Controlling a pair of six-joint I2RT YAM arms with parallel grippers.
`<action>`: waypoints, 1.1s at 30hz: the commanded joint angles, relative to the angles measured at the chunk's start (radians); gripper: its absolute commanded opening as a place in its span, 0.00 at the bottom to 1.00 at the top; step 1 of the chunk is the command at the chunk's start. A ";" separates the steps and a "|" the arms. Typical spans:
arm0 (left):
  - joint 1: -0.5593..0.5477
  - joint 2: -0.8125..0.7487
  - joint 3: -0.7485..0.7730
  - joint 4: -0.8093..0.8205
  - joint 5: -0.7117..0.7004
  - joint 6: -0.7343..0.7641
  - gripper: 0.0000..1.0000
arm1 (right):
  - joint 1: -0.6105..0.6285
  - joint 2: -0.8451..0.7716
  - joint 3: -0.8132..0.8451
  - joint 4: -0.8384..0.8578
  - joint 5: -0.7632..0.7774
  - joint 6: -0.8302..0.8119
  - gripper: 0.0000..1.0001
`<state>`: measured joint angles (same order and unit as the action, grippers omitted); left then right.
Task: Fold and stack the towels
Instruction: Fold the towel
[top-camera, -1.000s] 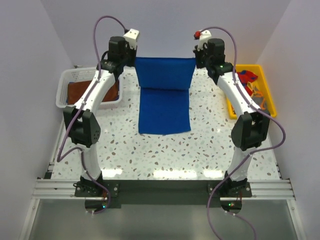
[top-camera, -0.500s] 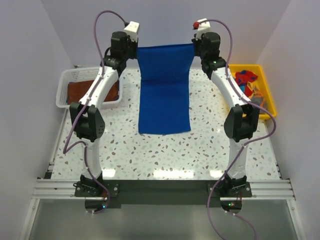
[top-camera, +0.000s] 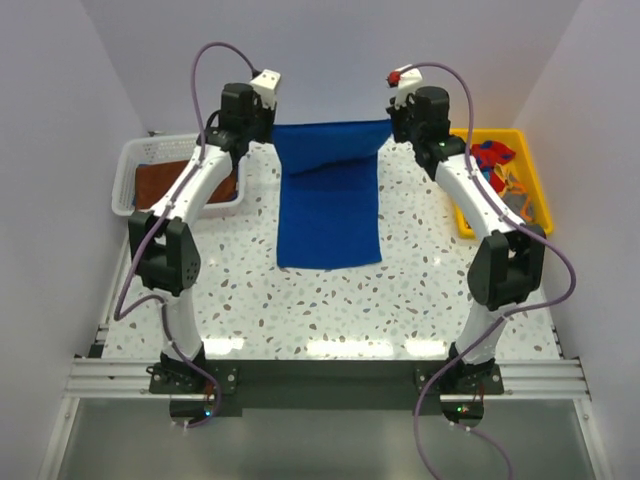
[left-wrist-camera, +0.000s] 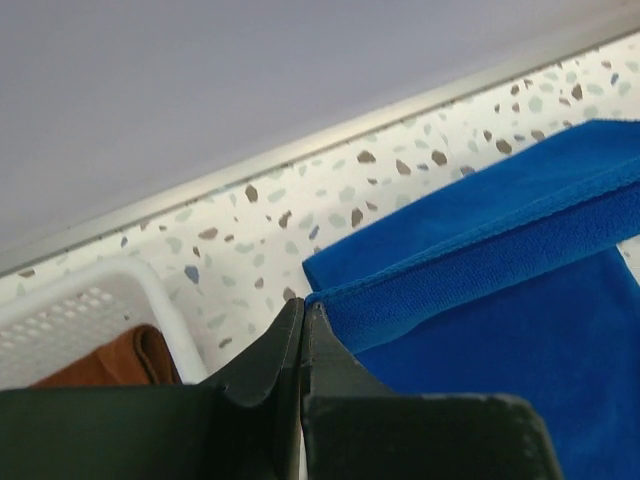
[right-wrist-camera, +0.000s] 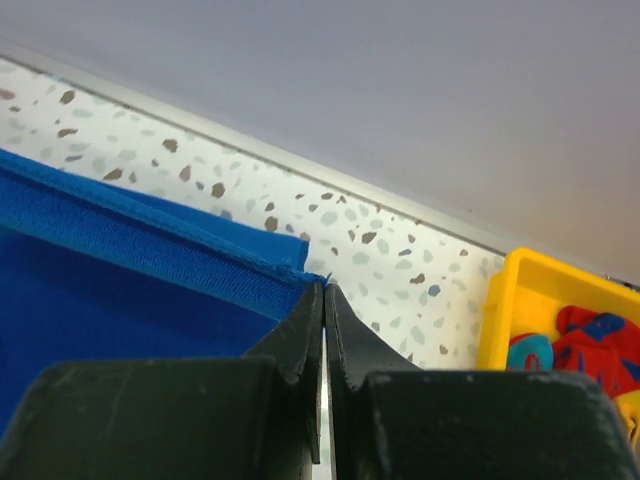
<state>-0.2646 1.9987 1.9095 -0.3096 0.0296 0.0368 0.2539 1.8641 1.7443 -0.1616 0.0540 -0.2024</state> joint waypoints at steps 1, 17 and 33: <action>0.022 -0.141 -0.114 -0.054 -0.034 0.018 0.00 | -0.024 -0.140 -0.052 -0.067 -0.008 -0.014 0.00; -0.053 -0.318 -0.688 0.012 -0.026 -0.092 0.00 | -0.022 -0.240 -0.560 -0.176 -0.094 0.403 0.00; -0.061 -0.187 -0.255 -0.075 -0.188 0.040 0.00 | -0.022 -0.177 -0.290 -0.231 -0.056 0.373 0.00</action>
<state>-0.3408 1.8160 1.5131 -0.3817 -0.0463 -0.0013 0.2497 1.7130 1.3602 -0.3748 -0.0658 0.1970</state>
